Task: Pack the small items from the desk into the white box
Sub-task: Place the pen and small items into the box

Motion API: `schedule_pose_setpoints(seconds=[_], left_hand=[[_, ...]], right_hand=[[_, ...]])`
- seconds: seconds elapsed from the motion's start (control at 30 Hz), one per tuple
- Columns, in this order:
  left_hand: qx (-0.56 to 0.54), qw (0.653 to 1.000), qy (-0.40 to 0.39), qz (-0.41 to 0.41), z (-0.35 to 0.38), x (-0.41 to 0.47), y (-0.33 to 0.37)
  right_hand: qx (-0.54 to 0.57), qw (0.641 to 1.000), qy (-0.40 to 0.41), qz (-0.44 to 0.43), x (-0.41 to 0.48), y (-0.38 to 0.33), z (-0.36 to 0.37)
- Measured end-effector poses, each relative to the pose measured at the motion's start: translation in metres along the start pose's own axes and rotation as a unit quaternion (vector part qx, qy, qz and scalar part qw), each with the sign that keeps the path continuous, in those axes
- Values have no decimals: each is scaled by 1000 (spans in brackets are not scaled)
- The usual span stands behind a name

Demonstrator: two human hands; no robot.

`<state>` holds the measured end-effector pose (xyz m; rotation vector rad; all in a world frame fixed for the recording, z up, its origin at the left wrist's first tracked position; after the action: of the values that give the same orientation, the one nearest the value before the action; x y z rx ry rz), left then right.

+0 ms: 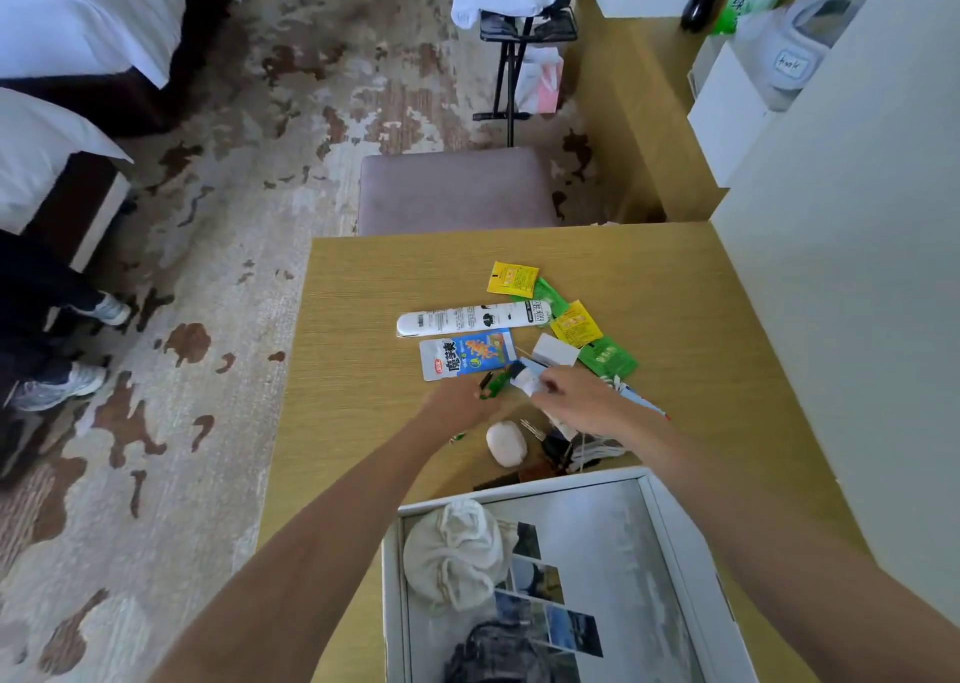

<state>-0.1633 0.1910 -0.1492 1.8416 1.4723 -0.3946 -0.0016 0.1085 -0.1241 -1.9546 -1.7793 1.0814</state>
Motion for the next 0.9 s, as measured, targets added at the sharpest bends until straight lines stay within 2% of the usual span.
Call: schedule_pose_setpoints(seconds=[0.07, 0.1, 0.13, 0.2, 0.23, 0.27, 0.33, 0.43, 0.5, 0.67, 0.8, 0.9], left_hand=[[-176, 983, -59, -7, -11, -15, -5], [-242, 968, -70, -8, -17, -25, -7], [-276, 959, -63, 1, -24, -36, -7], [-304, 951, -43, 32, -35, -63, -5], [-313, 948, -35, 51, -38, -78, -2], [-318, 945, -27, 72, -39, -93, 1], [-312, 944, -4, 110, -34, -123, 5], [-220, 963, 46, 147, -13, -162, 7], [-154, 972, 75, 159, 8, -181, 4], [-23, 984, 87, 152, 62, -206, -9], [65, 974, 96, 193, 91, -210, -1], [93, 970, 83, 210, 109, -209, 9]], right_hand=[[158, 985, 65, 35, -12, -2, -13], [244, 963, 103, 57, -18, -3, -19], [349, 925, 133, 66, -25, -3, -24], [539, 828, 148, 53, -41, -9, -30], [591, 793, 141, 42, -52, -12, -33], [613, 778, 132, 28, -63, -14, -33], [598, 792, 123, -5, -87, -16, -35], [534, 838, 105, -38, -125, -15, -37], [450, 886, 101, -51, -149, -10, -36], [240, 965, 92, -52, -195, -6, -23], [82, 990, 65, -97, -212, -11, -11], [39, 993, 54, -97, -222, -12, -4]])
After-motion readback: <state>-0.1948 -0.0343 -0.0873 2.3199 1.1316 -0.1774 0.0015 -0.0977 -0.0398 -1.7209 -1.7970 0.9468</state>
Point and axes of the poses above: each hand's wrist, its own x-axis towards the middle knuckle, its own z-axis out of the palm, y = z × x, the point moved 3 cm from there along x, towards the middle knuckle, and after that the axes turned 12 degrees about -z, right-handed, at the moved point
